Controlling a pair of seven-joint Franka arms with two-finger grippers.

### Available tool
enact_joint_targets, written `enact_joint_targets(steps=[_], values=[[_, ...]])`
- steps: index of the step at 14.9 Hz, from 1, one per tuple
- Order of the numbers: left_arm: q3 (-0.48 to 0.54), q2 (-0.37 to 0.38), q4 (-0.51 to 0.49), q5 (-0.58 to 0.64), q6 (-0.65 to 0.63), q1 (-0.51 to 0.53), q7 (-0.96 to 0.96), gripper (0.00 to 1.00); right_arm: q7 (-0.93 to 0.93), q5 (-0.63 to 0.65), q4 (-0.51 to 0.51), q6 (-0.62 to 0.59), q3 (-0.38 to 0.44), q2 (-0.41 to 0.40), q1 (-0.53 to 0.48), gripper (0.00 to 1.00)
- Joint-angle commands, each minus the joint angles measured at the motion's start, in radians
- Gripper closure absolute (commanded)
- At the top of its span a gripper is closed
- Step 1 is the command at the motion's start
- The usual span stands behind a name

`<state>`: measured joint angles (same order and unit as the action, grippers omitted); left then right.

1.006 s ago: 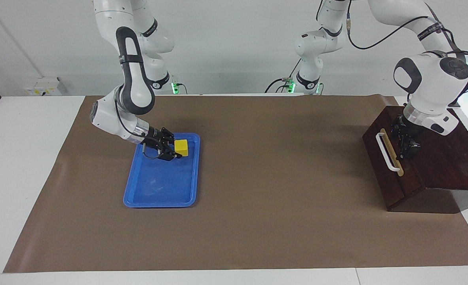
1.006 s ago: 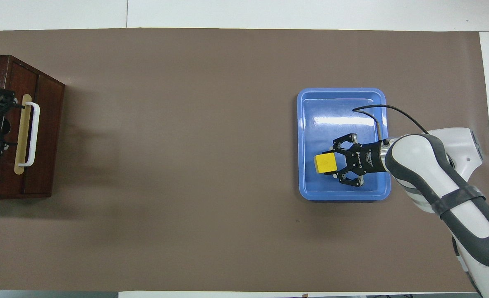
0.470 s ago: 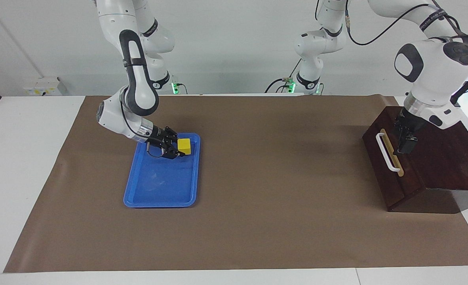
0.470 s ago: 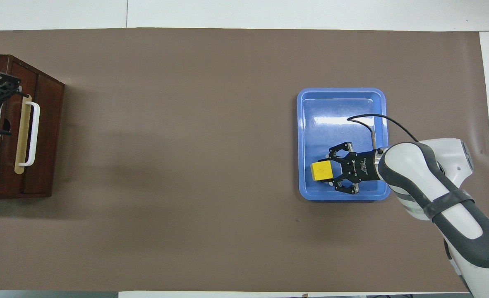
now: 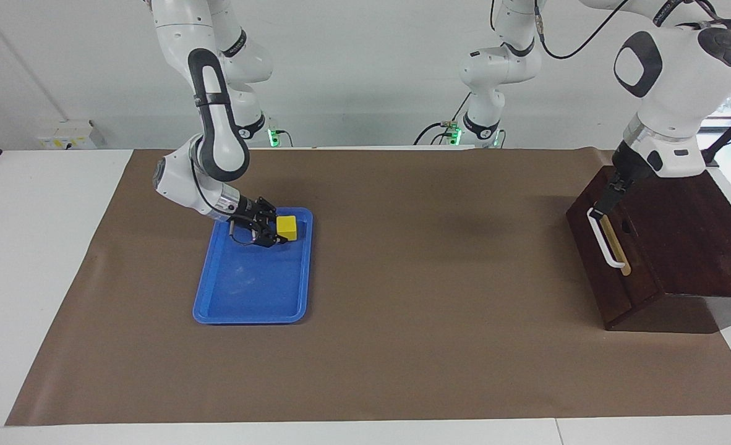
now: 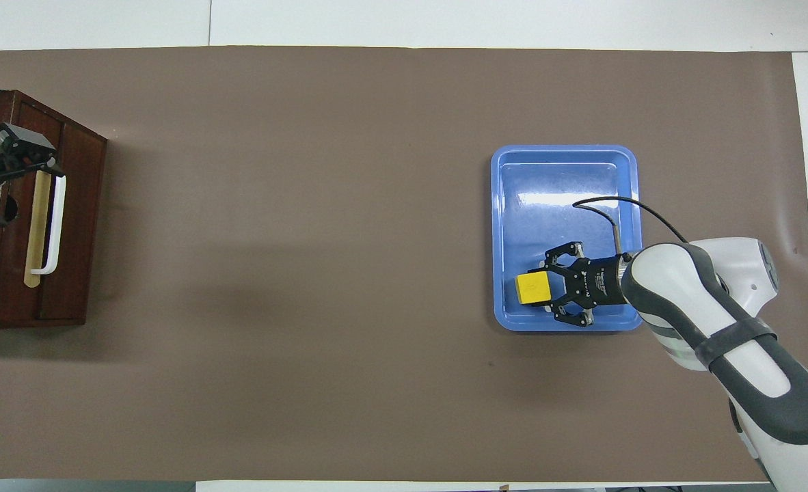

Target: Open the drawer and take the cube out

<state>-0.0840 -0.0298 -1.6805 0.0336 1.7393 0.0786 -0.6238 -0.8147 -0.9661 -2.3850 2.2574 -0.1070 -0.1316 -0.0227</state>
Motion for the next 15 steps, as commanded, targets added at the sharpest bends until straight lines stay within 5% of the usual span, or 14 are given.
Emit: enact_joint_targets(steps=[1, 3, 6, 8, 15], values=[[0.012, 0.066, -0.033, -0.027, -0.052, 0.000, 0.238, 0.00, 0.031, -0.045, -0.037, 0.024, -0.003, 0.035, 0.007, 0.91], [0.015, 0.087, -0.053, -0.031, -0.057, 0.001, 0.366, 0.00, 0.031, -0.046, -0.042, 0.025, -0.003, 0.035, 0.013, 0.80], [0.013, 0.090, -0.062, -0.032, -0.047, -0.005, 0.452, 0.00, 0.029, -0.045, -0.043, 0.051, -0.003, 0.035, 0.029, 0.26], [0.009, 0.087, -0.053, -0.085, -0.046, -0.010, 0.425, 0.00, 0.028, -0.045, -0.045, 0.054, -0.003, 0.035, 0.030, 0.00], [0.009, 0.090, -0.061, -0.083, -0.099, -0.052, 0.540, 0.00, -0.009, -0.045, -0.030, 0.034, -0.003, 0.038, 0.029, 0.00]])
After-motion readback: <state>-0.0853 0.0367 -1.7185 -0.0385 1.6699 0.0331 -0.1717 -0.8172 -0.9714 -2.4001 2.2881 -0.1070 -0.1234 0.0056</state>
